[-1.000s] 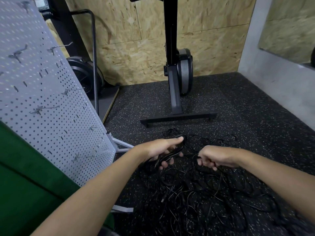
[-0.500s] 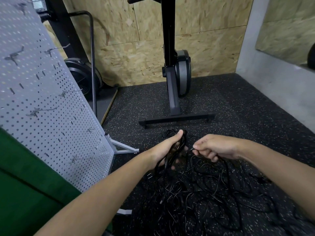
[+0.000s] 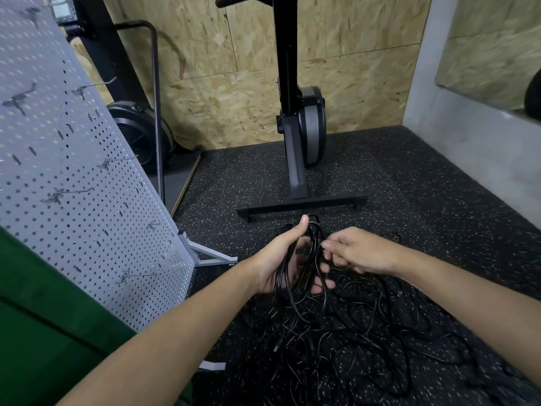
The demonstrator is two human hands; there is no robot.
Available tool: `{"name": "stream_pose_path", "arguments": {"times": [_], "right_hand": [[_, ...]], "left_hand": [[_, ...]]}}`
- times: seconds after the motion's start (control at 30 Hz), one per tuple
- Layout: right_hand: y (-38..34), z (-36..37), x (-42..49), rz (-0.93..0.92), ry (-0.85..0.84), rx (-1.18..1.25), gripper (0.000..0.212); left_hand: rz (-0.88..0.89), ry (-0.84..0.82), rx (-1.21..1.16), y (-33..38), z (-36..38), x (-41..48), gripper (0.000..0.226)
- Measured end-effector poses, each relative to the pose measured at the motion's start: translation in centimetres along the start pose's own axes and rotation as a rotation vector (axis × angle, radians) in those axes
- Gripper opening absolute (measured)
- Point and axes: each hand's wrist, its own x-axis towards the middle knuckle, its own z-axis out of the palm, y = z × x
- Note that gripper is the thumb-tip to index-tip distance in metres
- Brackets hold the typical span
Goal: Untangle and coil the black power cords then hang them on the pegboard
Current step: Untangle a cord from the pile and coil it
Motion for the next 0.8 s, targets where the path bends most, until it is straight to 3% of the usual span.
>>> {"name": "stream_pose_path", "arguments": {"times": [0.3, 0.5, 0.8], "right_hand": [[0.5, 0.0, 0.0, 0.042, -0.021, 0.094, 0.037], [0.8, -1.1, 0.0, 0.048, 0.057, 0.076, 0.04], [1.4, -1.2, 0.2, 0.033, 0.072, 0.011, 0.04]], "left_hand": [[-0.052, -0.097, -0.024, -0.2, -0.6, 0.0, 0.083], [-0.06, -0.093, -0.039, 0.1, -0.8, -0.2, 0.082], [-0.116, -0.144, 0.02, 0.3, -0.9, -0.5, 0.061]]}}
